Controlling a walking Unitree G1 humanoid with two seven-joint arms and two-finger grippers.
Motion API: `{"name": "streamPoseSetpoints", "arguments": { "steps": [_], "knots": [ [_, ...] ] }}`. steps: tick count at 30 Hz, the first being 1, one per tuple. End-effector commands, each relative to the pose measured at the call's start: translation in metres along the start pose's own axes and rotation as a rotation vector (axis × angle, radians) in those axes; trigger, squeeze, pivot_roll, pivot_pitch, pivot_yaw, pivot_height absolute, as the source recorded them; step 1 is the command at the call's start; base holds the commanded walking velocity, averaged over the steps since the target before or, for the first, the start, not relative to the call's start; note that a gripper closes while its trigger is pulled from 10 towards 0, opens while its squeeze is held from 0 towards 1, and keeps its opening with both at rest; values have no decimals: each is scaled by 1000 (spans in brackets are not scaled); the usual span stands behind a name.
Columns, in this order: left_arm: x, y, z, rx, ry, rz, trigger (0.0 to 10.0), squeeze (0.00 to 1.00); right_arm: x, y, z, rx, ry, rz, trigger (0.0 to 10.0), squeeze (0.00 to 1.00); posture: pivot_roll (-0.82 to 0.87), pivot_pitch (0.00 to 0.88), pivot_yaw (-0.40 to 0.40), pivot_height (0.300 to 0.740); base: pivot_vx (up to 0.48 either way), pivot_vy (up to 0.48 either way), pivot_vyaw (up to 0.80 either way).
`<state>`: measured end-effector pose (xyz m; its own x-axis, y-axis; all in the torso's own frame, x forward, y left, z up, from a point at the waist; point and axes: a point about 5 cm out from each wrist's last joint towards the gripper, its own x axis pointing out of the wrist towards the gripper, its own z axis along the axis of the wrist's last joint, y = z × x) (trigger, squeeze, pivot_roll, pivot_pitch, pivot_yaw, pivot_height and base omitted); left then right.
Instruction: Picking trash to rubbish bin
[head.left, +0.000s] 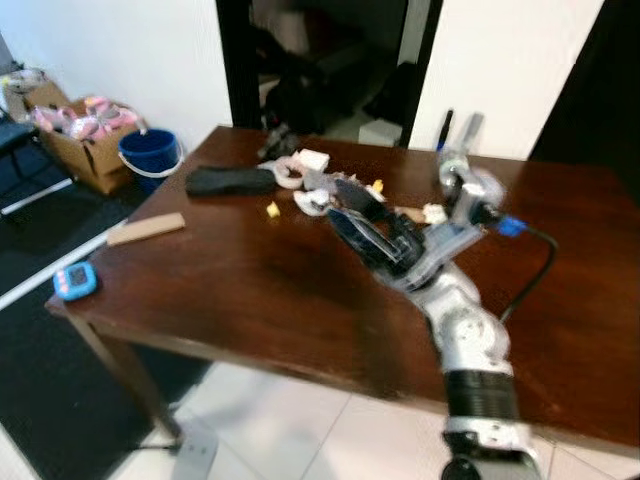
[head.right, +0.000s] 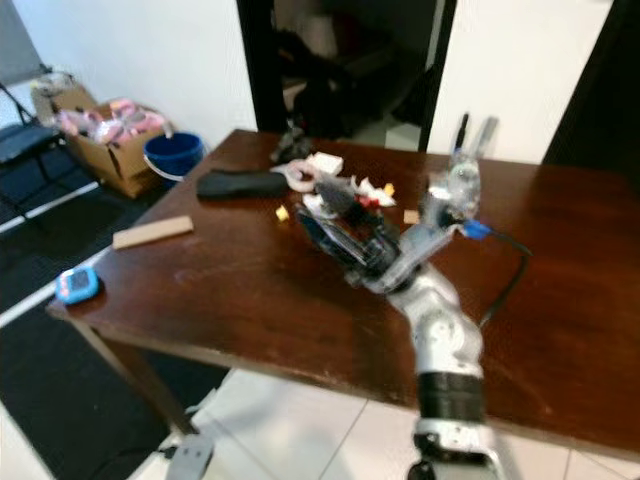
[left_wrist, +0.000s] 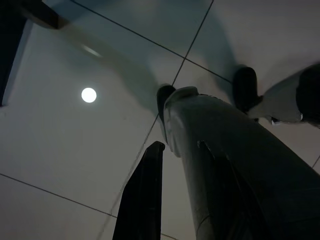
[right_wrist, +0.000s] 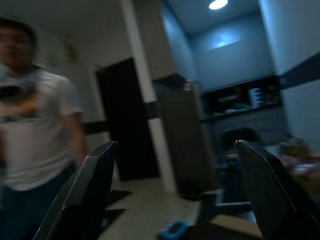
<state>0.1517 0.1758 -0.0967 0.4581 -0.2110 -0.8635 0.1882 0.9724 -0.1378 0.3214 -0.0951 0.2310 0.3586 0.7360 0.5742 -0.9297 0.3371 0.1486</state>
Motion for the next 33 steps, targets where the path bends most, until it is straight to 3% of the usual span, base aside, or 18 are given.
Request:
{"name": "streamPoseSetpoints", "arguments": {
  "steps": [1, 2, 4, 8, 10, 12, 15, 18, 24, 33],
  "knots": [
    [-1, 2, -7, -2, 27, 3, 10000, 0, 0, -8, 2, -70, 36, -92, 10000, 0, -2, 48, 15, 740, 281, 0, 0],
    [-1, 2, -7, -2, 27, 3, 10000, 0, 0, -8, 2, -70, 36, -92, 10000, 0, -2, 48, 15, 740, 281, 0, 0],
    [-1, 1, -6, 0, 25, 1, 10000, 0, 6, -17, 0, -193, 122, -193, 10000, 0, -2, 48, 15, 740, 279, 0, 0],
    [-1, 1, -6, 1, 25, 0, 10000, 0, 8, -20, 0, -233, 145, -227, 10000, 0, -2, 48, 15, 740, 281, 0, 0],
    [-1, 0, -5, 1, 22, -1, 10000, 0, 2, -42, 4, -369, 227, -437, 10000, 0, -1, 42, 2, 740, 281, 0, 0],
    [-1, 0, -5, 1, 22, -1, 10000, 0, 2, -42, 4, -369, 227, -437, 10000, 0, -1, 42, 2, 740, 281, 0, 0],
    [0, -1, -6, -10, 28, 2, 10000, 0, -23, -74, 14, -501, 338, -747, 10000, 0, 0, 39, -3, 740, 179, 0, 0],
    [0, -2, -8, -27, 33, 8, 10000, 0, -33, -83, 15, -520, 390, -845, 10000, 0, 1, 42, -5, 740, 0, 0, 0],
    [-1, -2, -11, -35, 40, 12, 10000, 0, -42, -90, 10, -522, 444, -928, 10000, 0, 3, 50, -6, 740, 0, 0, -667],
    [-2, -2, -18, -43, 58, 18, 10000, 0, -40, -93, 0, -563, 454, -966, 10000, 0, 7, 70, -9, 740, 0, 0, -592]
  ]
}}
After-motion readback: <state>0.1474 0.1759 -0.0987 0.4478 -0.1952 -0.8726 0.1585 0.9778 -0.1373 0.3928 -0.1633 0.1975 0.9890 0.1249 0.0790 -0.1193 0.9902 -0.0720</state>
